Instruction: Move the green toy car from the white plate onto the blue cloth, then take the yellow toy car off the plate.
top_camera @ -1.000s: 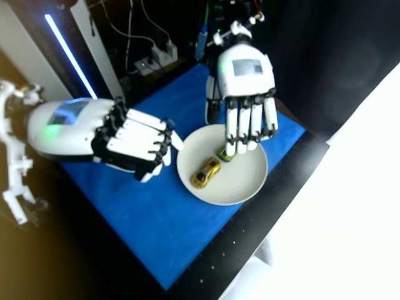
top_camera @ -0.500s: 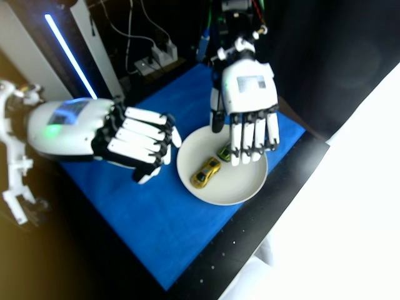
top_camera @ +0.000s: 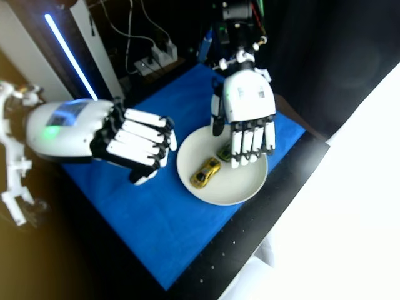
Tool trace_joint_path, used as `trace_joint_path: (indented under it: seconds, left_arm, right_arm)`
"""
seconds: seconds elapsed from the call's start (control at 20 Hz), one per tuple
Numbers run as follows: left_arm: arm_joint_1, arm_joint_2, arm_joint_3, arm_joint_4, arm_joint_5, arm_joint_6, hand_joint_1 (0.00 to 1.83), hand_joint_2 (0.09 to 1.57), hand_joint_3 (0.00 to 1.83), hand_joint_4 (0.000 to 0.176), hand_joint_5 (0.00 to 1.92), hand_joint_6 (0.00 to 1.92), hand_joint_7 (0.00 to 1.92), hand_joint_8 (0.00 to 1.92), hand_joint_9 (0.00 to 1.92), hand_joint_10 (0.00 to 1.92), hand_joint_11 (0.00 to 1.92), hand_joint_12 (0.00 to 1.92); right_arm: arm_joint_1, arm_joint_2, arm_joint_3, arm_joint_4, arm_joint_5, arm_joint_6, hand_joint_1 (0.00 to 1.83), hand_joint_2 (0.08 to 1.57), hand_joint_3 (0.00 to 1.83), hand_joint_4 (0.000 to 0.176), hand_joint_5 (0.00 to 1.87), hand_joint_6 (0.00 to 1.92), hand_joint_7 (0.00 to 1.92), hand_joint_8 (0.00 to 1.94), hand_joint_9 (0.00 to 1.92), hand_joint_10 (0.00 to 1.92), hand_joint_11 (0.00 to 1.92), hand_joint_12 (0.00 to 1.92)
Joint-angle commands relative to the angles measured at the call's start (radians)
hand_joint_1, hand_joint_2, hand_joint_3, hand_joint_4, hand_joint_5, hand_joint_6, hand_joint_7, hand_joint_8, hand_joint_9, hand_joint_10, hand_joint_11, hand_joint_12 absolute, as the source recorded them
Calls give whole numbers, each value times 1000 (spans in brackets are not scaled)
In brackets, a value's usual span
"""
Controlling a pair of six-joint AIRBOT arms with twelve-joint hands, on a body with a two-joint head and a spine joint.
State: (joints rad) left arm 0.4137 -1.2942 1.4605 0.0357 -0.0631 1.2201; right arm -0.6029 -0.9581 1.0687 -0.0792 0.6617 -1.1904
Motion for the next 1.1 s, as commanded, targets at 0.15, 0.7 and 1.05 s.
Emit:
trace_joint_path:
  seconds: [0.15, 0.7, 1.05]
  left_arm:
    - [1, -15, 21, -16, -90, 4, 1013, 953, 2, 0, 698, 1, 755, 6, 573, 647, 273, 1496]
    - [16, -36, 51, -37, -79, 4, 987, 992, 1, 0, 772, 12, 872, 43, 608, 827, 371, 1580]
    - [26, -45, 66, -52, -76, 4, 1000, 1017, 0, 0, 833, 8, 688, 555, 572, 991, 401, 1602]
  right_arm:
    - [9, -3, 2, 7, 124, -5, 1119, 1081, 0, 0, 286, 1067, 494, 1217, 525, 1471, 470, 1885]
    - [8, -4, -1, 7, 124, -5, 1198, 1059, 0, 0, 356, 977, 523, 1093, 556, 1363, 494, 1809]
    - [6, -5, -4, 7, 124, -5, 1245, 1045, 0, 0, 500, 600, 590, 934, 597, 1284, 540, 1722]
